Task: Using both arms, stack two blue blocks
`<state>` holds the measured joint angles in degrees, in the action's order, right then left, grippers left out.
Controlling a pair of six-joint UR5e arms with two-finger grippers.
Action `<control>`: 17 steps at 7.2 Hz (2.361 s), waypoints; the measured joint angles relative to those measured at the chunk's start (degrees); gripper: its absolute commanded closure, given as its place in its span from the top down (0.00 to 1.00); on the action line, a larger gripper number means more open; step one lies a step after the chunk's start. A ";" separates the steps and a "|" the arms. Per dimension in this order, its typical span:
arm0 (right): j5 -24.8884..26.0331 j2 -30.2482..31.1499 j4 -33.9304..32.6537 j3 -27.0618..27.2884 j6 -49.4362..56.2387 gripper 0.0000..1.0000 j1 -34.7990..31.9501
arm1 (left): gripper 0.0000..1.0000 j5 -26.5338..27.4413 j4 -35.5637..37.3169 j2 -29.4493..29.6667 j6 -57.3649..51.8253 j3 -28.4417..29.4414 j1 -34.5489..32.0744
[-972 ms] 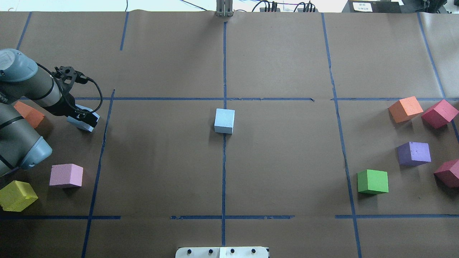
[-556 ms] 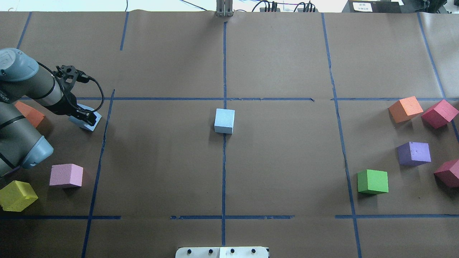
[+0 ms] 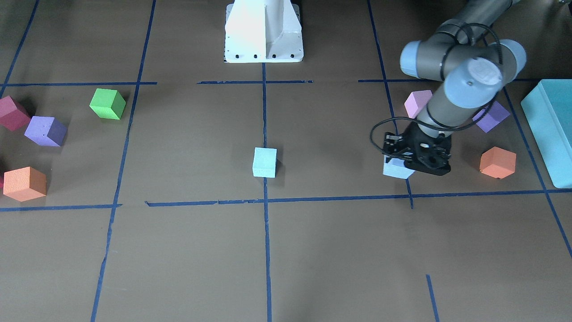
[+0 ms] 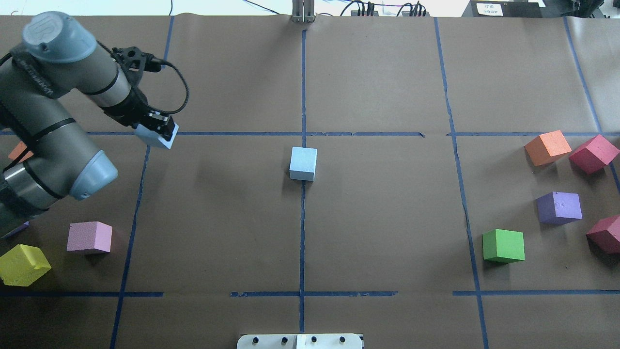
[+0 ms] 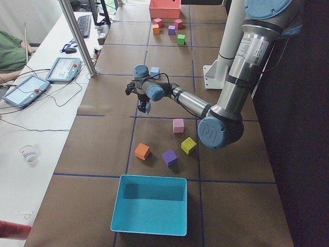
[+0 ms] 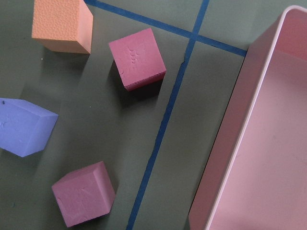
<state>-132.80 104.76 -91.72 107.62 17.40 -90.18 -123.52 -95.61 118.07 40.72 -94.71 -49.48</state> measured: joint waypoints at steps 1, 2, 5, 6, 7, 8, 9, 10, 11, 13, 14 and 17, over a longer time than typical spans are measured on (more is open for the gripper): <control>0.00 0.00 0.00 0.01 0.00 1.00 0.00 | 0.47 0.81 2.47 5.21 4.92 1.17 2.15; 0.00 0.01 0.02 0.03 -0.02 1.00 0.00 | 0.47 3.14 3.45 10.79 9.43 4.25 4.96; 0.00 0.00 -0.01 -0.01 -0.01 1.00 0.00 | 0.49 10.33 3.89 24.99 17.73 16.36 12.59; 0.00 0.01 -0.03 -0.03 0.00 1.00 0.00 | 0.49 12.19 3.85 26.67 19.07 17.79 14.55; 0.00 0.01 -0.04 -0.04 0.00 1.00 0.00 | 0.50 13.03 3.82 27.37 19.64 18.28 15.63; 0.00 0.01 -0.04 -0.04 0.00 1.00 0.00 | 0.51 13.33 3.79 27.76 19.83 18.44 16.18; 0.00 0.01 -0.04 -0.04 0.00 1.00 0.00 | 0.55 13.43 3.78 28.09 19.90 18.51 16.47; 0.00 0.01 -0.04 -0.04 -0.02 1.00 0.00 | 0.62 13.46 3.77 28.36 19.92 18.59 16.76; 0.00 0.01 -0.04 -0.05 -0.06 1.00 0.00 | 0.73 13.47 3.77 28.52 19.91 18.64 17.10; 0.00 0.01 -0.04 -0.05 -0.05 1.00 0.00 | 0.91 13.49 3.78 28.53 19.85 18.68 17.36; 0.00 0.00 -0.04 -0.05 -0.06 1.00 0.00 | 0.99 13.53 3.84 28.46 19.85 18.66 17.38; 0.00 0.01 -0.02 -0.05 -0.03 1.00 0.00 | 0.99 13.36 5.66 28.37 19.64 17.01 16.65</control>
<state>-132.80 104.77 -91.74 107.58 17.37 -90.18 -110.15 -89.95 146.43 60.36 -77.69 -32.83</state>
